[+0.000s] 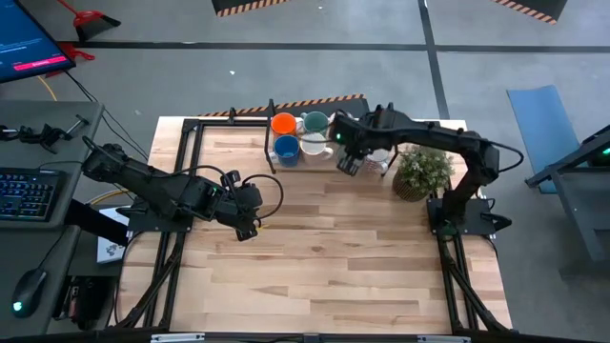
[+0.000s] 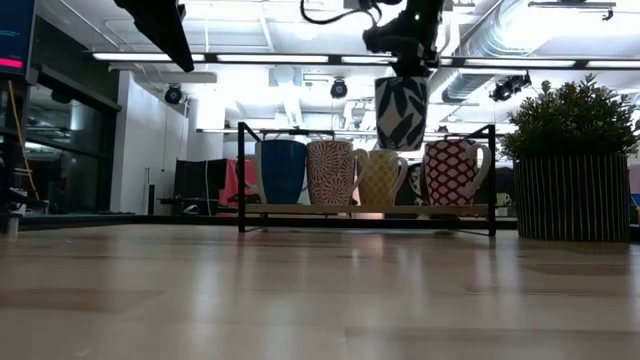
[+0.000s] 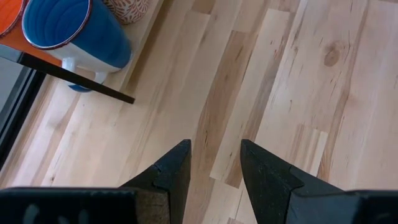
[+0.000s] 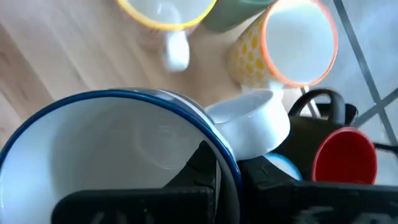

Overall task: Place coffee mugs
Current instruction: Put the blue patterned mug on the shelf, then adjust the mugs on the shelf

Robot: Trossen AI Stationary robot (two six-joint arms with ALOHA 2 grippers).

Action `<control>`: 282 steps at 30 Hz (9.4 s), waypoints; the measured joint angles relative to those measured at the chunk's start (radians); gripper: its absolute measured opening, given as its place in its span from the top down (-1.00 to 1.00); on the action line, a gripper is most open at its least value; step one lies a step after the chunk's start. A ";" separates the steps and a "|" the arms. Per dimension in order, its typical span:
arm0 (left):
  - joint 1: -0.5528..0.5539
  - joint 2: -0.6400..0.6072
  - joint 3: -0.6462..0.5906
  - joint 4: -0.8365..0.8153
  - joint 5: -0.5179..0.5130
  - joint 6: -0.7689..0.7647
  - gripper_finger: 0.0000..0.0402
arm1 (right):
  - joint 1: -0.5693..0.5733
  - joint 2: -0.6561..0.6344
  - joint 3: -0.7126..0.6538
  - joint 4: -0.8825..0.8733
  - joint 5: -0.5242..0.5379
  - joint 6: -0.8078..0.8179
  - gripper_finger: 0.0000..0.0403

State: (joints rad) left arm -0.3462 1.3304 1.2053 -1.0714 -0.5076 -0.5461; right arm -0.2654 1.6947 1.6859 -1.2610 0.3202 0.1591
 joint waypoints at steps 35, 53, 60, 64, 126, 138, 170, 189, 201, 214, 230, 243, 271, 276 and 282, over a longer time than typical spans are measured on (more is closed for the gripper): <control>0.000 0.000 0.000 0.000 0.000 -0.003 0.36 | -0.161 0.192 0.001 0.086 -0.108 -0.178 1.00; 0.000 0.000 0.000 0.000 0.000 -0.029 0.36 | -0.193 0.202 0.001 0.065 -0.127 -0.193 1.00; 0.000 0.000 0.000 0.002 0.000 -0.031 0.36 | -0.193 0.224 0.001 0.078 -0.124 -0.198 1.00; 0.000 0.000 0.000 0.002 0.000 -0.056 0.36 | -0.195 0.224 0.001 0.082 -0.120 -0.211 1.00; 0.000 0.000 0.000 0.005 0.000 -0.071 0.36 | -0.219 0.227 0.001 0.068 -0.092 -0.246 0.66; 0.000 0.000 0.000 0.031 0.000 -0.071 0.36 | -0.219 0.227 0.001 0.068 -0.094 -0.239 0.66; 0.000 0.000 0.000 0.031 0.000 -0.072 0.36 | -0.218 0.226 0.001 0.053 -0.086 -0.206 0.66; 0.000 0.000 0.000 0.030 -0.001 -0.071 0.36 | -0.219 0.226 0.001 0.062 -0.080 -0.072 0.65; 0.000 0.000 0.000 0.030 -0.002 -0.071 0.36 | -0.219 0.226 0.001 0.061 -0.073 -0.025 0.36; 0.000 0.000 0.000 0.030 -0.002 -0.071 0.36 | -0.219 0.226 0.002 0.008 -0.056 -0.025 0.35; 0.000 0.000 0.000 0.030 -0.002 -0.071 0.36 | -0.204 0.064 0.002 -0.014 -0.061 0.025 0.35; 0.000 0.000 0.000 0.030 -0.002 -0.071 0.36 | -0.268 -0.003 0.002 -0.046 0.018 0.113 0.36; 0.000 0.000 0.000 0.029 -0.004 -0.071 0.36 | -0.409 0.127 0.001 -0.047 0.061 0.016 0.70; 0.000 0.000 0.000 0.030 -0.004 -0.071 0.36 | -0.416 0.130 0.001 -0.073 0.031 0.016 0.70; 0.000 0.000 0.000 0.029 -0.005 -0.071 0.36 | -0.416 0.150 0.001 -0.083 0.031 0.015 0.70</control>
State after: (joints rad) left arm -0.3465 1.3304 1.2057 -1.0424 -0.5121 -0.6168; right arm -0.6811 1.8444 1.6871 -1.3435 0.3508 0.1745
